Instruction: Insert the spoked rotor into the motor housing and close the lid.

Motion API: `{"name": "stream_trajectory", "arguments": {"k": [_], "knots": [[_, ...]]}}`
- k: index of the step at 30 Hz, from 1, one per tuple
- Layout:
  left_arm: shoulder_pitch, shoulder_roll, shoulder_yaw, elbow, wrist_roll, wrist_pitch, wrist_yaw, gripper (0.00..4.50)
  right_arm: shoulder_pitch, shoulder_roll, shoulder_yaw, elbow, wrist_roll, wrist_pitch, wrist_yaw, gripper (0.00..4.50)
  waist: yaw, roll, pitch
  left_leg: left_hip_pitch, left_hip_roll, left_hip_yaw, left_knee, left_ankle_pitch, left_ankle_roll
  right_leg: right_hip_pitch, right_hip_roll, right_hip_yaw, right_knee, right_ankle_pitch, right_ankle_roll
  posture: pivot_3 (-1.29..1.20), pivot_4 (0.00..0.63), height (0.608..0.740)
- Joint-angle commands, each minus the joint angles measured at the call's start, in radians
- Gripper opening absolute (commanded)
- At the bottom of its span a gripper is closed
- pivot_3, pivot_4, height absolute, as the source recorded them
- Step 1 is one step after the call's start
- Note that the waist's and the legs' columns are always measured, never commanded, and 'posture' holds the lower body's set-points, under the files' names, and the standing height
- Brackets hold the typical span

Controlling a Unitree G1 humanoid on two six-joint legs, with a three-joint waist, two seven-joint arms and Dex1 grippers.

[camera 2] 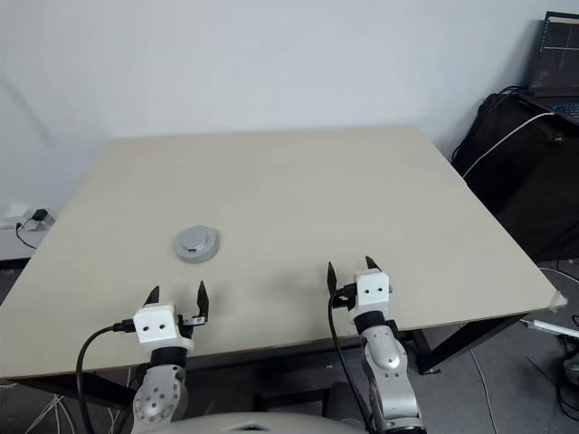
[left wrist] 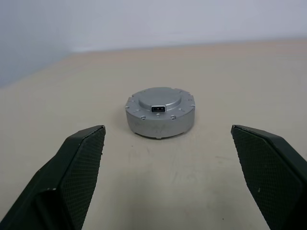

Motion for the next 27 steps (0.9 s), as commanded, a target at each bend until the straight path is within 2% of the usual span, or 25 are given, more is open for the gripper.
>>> {"name": "stream_trajectory", "arguments": {"k": [1,27], "knots": [[-0.023,-0.003,-0.005,0.003,0.001,-0.015,0.000,4.44,-0.009,0.005,0.008,-0.040,-0.008,0.001,-0.003,4.50,0.000,0.000,0.000,0.000,0.000,0.000,0.000,0.000,0.000,0.000,0.000,0.000,0.000,0.000,0.000,0.00,0.000,0.740],[-0.036,-0.011,-0.012,0.006,-0.032,0.004,-0.046,4.44,-0.018,-0.001,-0.006,0.017,0.004,-0.020,0.000,4.50,-0.002,0.000,0.000,0.000,0.001,0.001,0.000,0.000,0.000,0.000,0.001,0.000,0.000,0.000,0.000,0.00,0.000,0.740]]}}
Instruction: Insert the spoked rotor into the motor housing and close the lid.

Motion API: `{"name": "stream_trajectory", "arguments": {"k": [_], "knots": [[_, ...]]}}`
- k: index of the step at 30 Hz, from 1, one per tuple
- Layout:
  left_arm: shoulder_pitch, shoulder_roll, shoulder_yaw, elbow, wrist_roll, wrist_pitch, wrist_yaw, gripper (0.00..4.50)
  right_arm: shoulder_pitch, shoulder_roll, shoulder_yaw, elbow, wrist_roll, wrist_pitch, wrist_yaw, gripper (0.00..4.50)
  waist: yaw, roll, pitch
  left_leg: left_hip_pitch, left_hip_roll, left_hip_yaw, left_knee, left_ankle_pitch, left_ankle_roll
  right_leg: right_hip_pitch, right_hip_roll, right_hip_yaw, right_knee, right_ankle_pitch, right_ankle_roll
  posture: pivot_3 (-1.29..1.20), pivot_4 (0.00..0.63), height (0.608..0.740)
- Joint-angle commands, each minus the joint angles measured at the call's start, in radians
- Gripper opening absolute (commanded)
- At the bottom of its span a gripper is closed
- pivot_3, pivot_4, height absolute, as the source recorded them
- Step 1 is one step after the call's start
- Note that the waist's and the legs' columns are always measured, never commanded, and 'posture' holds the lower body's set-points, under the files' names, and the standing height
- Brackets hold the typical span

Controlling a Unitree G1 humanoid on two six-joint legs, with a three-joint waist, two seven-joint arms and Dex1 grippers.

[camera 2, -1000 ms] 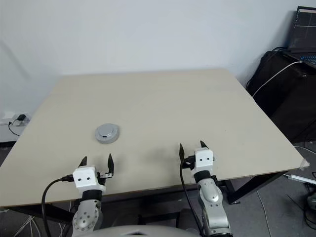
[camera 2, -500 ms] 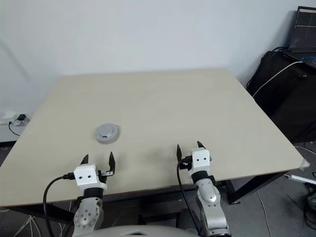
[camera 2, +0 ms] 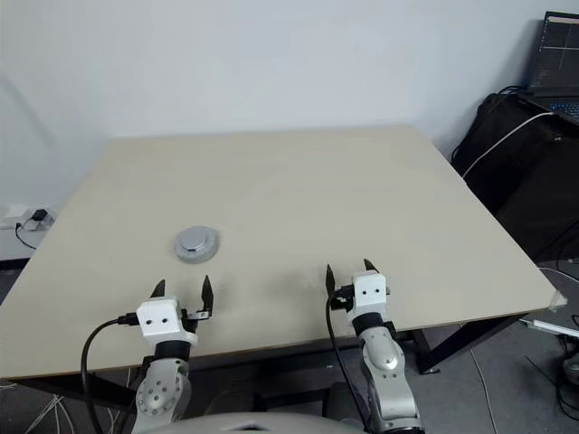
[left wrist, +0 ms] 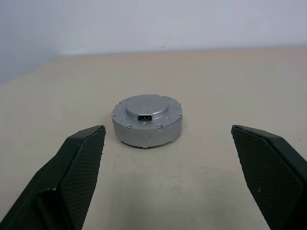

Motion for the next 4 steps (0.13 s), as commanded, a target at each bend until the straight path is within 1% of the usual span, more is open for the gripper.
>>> {"name": "stream_trajectory", "arguments": {"k": [1,4], "knots": [[-0.005,-0.004,-0.011,-0.001,-0.005,-0.002,-0.004,4.44,-0.024,-0.005,-0.014,-0.002,0.011,-0.032,0.011,4.50,0.000,0.000,0.000,0.000,0.000,0.000,0.000,0.000,0.000,0.000,0.000,0.000,0.000,0.000,0.000,0.00,0.000,0.740],[-0.006,-0.007,-0.012,0.001,-0.007,-0.002,-0.005,4.44,-0.032,-0.009,-0.018,0.011,0.014,-0.038,0.015,4.50,0.000,0.000,0.000,0.000,0.000,0.000,0.000,0.000,0.000,0.000,0.000,0.000,0.000,0.000,0.000,0.00,0.000,0.740]]}}
